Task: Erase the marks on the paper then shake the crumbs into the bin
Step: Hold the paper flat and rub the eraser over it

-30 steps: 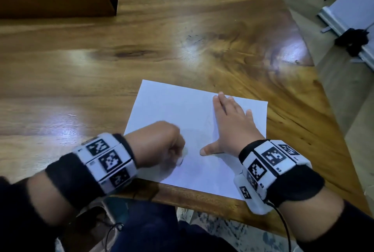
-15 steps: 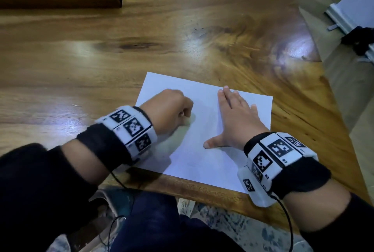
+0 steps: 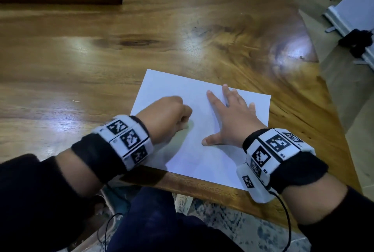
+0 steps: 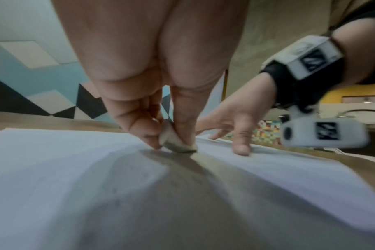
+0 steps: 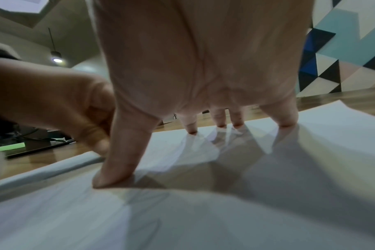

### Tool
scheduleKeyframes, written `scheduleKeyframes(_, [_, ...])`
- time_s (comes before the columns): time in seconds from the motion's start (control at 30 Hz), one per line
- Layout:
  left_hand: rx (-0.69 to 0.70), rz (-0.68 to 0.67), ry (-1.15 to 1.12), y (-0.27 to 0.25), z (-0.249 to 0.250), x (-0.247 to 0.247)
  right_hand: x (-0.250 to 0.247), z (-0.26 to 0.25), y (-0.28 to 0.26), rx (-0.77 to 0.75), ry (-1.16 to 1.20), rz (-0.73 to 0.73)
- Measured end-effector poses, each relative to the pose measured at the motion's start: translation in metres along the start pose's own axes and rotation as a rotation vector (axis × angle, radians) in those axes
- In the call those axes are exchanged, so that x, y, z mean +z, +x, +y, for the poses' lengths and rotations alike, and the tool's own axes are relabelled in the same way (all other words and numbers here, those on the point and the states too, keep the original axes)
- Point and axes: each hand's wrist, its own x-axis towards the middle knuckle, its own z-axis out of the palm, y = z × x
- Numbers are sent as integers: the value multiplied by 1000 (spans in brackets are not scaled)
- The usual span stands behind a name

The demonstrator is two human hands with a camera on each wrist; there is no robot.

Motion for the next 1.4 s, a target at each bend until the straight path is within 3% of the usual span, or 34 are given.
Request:
scheduleKeyframes(0.13, [48, -187, 1, -31, -1, 8, -1, 0, 1, -3, -10, -11])
scheduleKeyframes(0.23, [-22, -227, -46, -34, -4, 4, 0, 0, -1, -17, -19, -28])
scheduleKeyframes(0.4, [-179, 53, -144, -29, -19, -16, 7, -3, -4, -39, -113, -108])
scheduleKeyframes(0.47, [-180, 61, -142, -24, -20, -17, 7, -5, -3, -31, -136, -121])
scheduleKeyframes(0.63, [-102, -41, -81, -23, -10, -3, 5, -6, -4, -23, -150, -134])
scheduleKeyframes(0.8, [-21, -245, -143, -59, -14, 8, 5, -6, -3, -29, -143, -139])
scheduleKeyframes(1.0, [-82, 10, -39, -32, -16, 1, 4, -7, -4, -27, -139, -144])
scheduleKeyframes(1.2, [-59, -199, -126, -66, -22, 7, 3, -6, -5, -29, -132, -151])
scheduleKeyframes(1.4, [-32, 19, -94, -49, -24, 8, 3, -7, -5, -26, -137, -151])
